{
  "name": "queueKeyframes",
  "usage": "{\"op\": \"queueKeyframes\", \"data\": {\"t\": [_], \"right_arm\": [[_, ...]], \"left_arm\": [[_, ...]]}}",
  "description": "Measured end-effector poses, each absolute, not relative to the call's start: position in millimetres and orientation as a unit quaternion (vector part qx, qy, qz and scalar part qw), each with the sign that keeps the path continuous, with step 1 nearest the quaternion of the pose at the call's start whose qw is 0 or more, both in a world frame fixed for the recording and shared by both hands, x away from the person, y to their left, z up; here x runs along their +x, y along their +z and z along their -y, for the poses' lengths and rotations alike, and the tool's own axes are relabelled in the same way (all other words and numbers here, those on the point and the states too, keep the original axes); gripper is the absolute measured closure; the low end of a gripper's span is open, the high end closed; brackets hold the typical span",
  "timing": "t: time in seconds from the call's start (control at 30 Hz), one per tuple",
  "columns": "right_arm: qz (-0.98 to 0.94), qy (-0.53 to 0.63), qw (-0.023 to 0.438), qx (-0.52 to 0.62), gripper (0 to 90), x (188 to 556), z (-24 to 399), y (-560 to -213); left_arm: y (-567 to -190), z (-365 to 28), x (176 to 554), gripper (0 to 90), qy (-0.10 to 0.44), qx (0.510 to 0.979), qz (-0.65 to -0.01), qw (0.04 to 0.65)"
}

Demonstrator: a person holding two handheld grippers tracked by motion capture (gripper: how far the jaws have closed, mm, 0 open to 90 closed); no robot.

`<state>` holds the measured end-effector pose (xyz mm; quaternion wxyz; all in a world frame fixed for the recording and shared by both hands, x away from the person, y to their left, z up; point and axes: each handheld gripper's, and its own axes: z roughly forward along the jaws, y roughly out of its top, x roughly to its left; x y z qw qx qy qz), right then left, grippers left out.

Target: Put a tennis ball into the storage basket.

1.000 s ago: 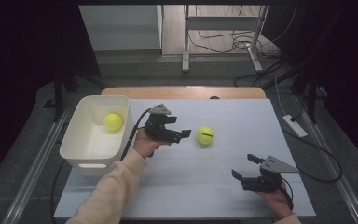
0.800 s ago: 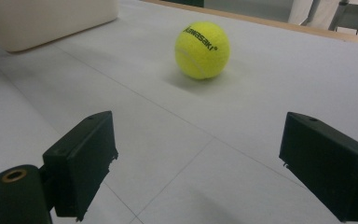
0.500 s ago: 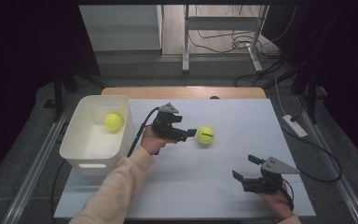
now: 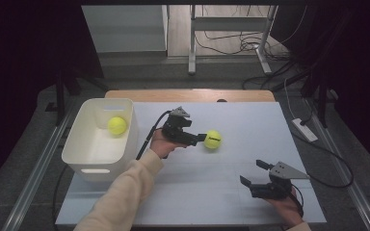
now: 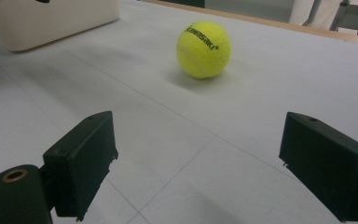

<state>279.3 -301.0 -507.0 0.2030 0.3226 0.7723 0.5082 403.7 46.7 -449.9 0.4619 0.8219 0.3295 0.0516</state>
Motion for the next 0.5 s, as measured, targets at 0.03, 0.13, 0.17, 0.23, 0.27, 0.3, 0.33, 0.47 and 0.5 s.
{"op": "queueKeyframes", "data": {"t": [0.03,0.13,0.17,0.23,0.27,0.3,0.33,0.47,0.5], "right_arm": [[-0.773,0.507,0.204,0.322,10.7,279.4,301.0,-506.9],[-0.772,0.509,0.203,0.321,10.7,279.9,300.8,-506.9],[-0.772,0.509,0.203,0.321,10.7,279.9,300.8,-506.9],[-0.773,0.509,0.204,0.321,10.7,280.3,300.8,-506.9],[-0.773,0.509,0.204,0.321,10.7,280.4,300.6,-506.9],[-0.773,0.509,0.204,0.321,10.7,280.5,300.5,-506.8],[-0.773,0.509,0.204,0.320,10.7,280.6,300.4,-506.8],[-0.773,0.510,0.203,0.319,10.7,281.0,300.1,-506.9],[-0.773,0.509,0.203,0.319,10.7,281.1,300.1,-506.9]], "left_arm": [[-450.8,-45.9,404.3,13.0,0.051,0.822,-0.329,0.461],[-453.6,-43.2,407.0,13.0,0.049,0.824,-0.330,0.458],[-453.6,-43.2,407.0,13.0,0.049,0.824,-0.330,0.458],[-455.7,-40.5,408.8,13.0,0.048,0.825,-0.330,0.456],[-456.2,-39.7,409.2,13.0,0.047,0.825,-0.331,0.456],[-456.8,-38.8,409.8,13.0,0.048,0.825,-0.331,0.456],[-457.5,-37.8,410.3,13.0,0.049,0.825,-0.332,0.456],[-459.9,-33.1,412.5,13.0,0.056,0.827,-0.328,0.453],[-460.4,-32.0,413.0,13.0,0.058,0.828,-0.326,0.452]]}}
